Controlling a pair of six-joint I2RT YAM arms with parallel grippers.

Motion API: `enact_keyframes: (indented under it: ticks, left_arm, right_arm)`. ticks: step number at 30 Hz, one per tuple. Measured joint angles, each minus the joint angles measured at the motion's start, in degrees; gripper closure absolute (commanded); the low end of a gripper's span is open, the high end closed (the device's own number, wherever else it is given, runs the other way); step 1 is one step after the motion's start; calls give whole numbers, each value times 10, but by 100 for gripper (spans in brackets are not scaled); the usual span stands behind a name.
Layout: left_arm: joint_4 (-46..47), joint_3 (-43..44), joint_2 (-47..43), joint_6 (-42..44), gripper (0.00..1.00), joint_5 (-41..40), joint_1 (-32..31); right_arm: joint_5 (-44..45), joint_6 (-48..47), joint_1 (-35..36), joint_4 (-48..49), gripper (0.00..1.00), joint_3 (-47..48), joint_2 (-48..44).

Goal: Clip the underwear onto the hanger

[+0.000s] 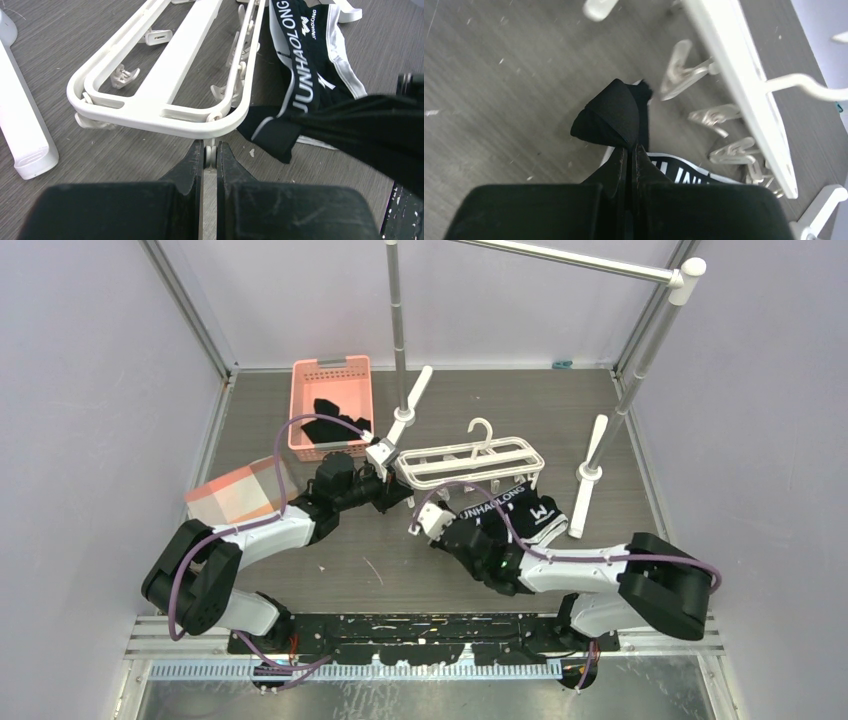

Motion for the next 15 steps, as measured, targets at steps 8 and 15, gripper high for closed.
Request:
enact_keyframes:
  ticks: [8,15]
  left_arm:
    - [0,0,2,0,100,0,0]
    - [-1,0,2,0,100,0,0]
  right_arm:
    - [78,35,99,-46,63,-2,78]
    - [-20,27,125,-143,44,65,91]
